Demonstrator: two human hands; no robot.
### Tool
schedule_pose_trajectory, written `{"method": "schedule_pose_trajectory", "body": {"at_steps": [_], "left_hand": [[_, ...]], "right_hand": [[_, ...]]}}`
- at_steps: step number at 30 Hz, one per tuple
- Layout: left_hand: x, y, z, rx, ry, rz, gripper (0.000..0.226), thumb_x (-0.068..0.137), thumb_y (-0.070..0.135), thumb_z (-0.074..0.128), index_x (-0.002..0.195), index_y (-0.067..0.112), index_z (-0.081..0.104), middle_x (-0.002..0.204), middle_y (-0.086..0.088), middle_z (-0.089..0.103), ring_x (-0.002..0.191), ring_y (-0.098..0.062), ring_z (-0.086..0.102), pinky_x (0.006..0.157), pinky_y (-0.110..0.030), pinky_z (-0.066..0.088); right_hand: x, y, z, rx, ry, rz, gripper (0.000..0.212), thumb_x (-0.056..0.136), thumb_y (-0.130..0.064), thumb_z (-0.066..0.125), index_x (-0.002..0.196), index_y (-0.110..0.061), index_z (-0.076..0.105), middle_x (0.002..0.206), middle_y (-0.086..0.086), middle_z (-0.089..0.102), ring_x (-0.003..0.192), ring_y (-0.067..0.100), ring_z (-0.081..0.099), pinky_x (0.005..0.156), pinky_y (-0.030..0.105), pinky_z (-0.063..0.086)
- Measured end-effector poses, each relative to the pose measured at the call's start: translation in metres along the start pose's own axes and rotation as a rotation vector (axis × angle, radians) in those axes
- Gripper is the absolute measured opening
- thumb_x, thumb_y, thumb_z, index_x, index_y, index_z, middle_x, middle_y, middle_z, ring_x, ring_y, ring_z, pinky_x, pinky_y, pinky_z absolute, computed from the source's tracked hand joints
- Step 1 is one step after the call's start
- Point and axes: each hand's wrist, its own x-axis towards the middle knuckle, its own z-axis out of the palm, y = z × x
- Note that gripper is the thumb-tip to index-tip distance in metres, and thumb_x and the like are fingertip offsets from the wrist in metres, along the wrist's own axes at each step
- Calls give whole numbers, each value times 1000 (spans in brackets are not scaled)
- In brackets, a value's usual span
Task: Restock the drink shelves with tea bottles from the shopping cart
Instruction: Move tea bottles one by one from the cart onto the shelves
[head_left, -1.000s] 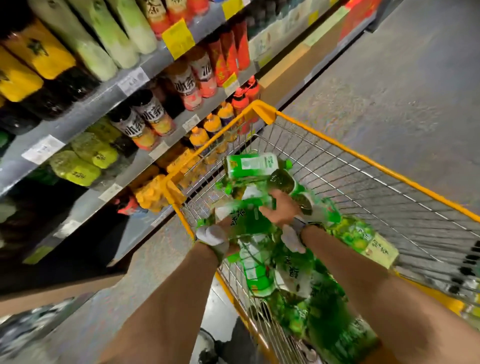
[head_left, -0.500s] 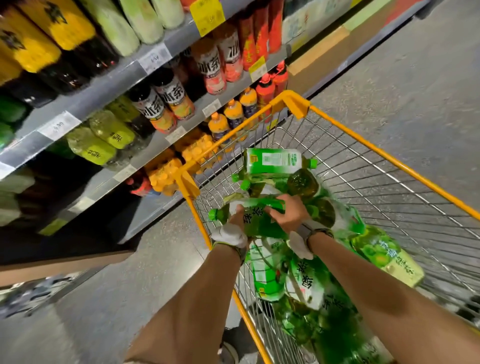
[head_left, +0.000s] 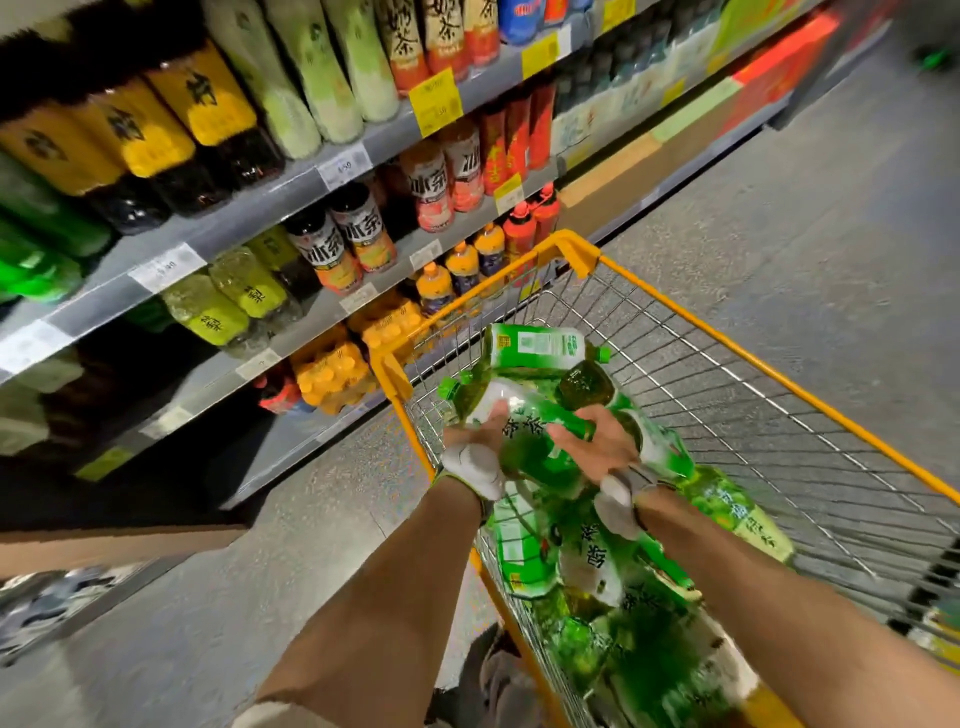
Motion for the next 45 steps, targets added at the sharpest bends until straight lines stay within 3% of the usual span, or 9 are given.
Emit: {"method": "schedule_pose_trajectory", "body": {"at_steps": [8,13,18,24,28,32,36,40,45], "left_hand": [[-53,30,-59,-256,-60,136,97,80,51,70,152,16,16,148,-6,38,132,-40,43,94,-55,49],[-62,21,-114,-204,22,244,148,22,94,62,137,4,39,132,-19,55,116,-38,58,96,-50,50],[-57,-11,-194,-253,23,251,145,25,90,68,142,12,34,141,-15,48,118,-38,57,90,-52,52],[-105,-45,-305,-232,106,272,130,28,95,60,135,22,52,137,-6,55,123,-29,55,97,-40,49],[-139,-53,-342,-239,176,254,95,67,75,62,138,14,48,142,-10,49,127,-29,51,93,-26,42],[-128,-65,-391,-248,224,271,108,50,83,64,140,26,45,147,-13,42,131,-31,47,105,-35,42],[-113,-73,-419,-413,250,240,111,51,74,75,138,11,48,137,-11,54,112,-32,61,62,-27,57],[-64,-83,-445,-409,312,227,124,27,86,70,125,12,59,119,-8,65,100,-29,67,89,-40,55],[-7,-83,-471,-523,329,185,114,34,78,78,121,7,60,110,-9,70,89,-28,70,75,-36,58]], "right_hand": [[-72,-66,-22,-138,-40,-99,83,77,-70,55,140,-20,35,133,5,54,116,26,56,94,38,49],[-125,-113,-4,-171,-48,-155,74,85,-64,49,140,-16,40,137,12,51,122,30,52,96,35,44],[-176,-155,45,-206,-78,-243,91,77,-76,44,145,-17,33,148,8,40,132,28,43,105,34,38],[-233,-205,121,-295,-182,-378,65,90,-59,46,136,-14,48,143,12,47,129,30,46,104,37,38],[-239,-223,152,-326,-214,-416,70,83,-68,47,134,-19,50,141,2,48,128,26,47,103,31,39],[-248,-251,192,-348,-288,-488,58,87,-60,49,121,-14,61,114,5,64,111,23,59,97,34,45],[-243,-272,217,-386,-370,-514,53,92,-53,46,122,-11,60,123,11,64,106,24,61,92,32,47],[-224,-294,242,-449,-439,-524,55,93,-52,45,131,-12,52,131,8,57,122,25,53,96,28,41],[-162,-312,293,-477,-523,-553,50,88,-62,47,122,-27,61,125,-2,64,110,16,60,85,22,42]]}}
